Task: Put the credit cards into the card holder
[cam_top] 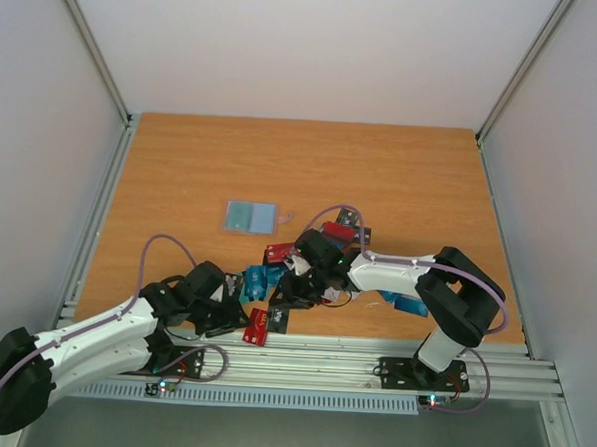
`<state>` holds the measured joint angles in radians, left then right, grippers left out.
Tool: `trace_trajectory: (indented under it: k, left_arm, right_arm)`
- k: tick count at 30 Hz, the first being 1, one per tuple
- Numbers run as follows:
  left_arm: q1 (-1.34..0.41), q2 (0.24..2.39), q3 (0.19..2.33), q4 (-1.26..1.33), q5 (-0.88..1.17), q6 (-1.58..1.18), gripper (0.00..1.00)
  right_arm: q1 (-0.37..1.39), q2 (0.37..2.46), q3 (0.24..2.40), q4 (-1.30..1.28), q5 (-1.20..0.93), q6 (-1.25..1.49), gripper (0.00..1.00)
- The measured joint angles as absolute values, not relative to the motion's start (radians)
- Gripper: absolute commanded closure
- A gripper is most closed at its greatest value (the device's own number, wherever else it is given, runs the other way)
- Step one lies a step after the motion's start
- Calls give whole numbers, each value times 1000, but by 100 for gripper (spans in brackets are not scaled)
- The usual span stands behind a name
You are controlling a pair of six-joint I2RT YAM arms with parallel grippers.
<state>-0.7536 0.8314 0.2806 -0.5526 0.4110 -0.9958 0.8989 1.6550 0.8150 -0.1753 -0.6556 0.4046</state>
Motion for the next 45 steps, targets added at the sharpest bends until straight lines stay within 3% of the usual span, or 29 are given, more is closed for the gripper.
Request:
trace_trajectory:
  k: [31, 45]
  left_arm:
    - [-865, 946, 290, -542, 411, -1021, 46]
    - [-894, 971, 251, -404, 418, -1101, 48]
  right_arm:
    - [899, 1767, 815, -98, -691, 406, 66]
    - [899, 1771, 793, -48, -704, 405, 67]
